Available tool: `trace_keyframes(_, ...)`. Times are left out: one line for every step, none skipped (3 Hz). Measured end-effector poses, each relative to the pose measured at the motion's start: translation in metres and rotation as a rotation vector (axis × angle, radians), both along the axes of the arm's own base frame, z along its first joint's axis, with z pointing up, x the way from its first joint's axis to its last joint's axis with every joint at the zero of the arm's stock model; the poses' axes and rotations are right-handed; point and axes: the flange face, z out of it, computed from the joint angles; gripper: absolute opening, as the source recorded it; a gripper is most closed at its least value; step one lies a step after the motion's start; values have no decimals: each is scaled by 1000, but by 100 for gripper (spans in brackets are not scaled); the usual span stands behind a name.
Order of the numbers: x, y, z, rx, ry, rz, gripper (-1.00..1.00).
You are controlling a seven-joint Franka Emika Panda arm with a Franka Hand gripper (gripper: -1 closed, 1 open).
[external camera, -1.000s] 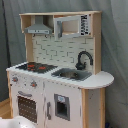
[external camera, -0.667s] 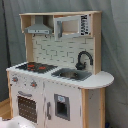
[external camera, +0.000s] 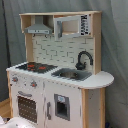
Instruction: Play with the kitchen
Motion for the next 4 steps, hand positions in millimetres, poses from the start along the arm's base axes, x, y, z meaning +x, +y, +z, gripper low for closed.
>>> trace_keyframes(-2,-1,9,22,-10,52,100)
trace_keyframes(-5,-2,19,47,-21,106,100)
trace_keyframes(-8,-2,31,71,-35,159,100)
trace_keyframes(-13,-2,43,97,-49,212,100)
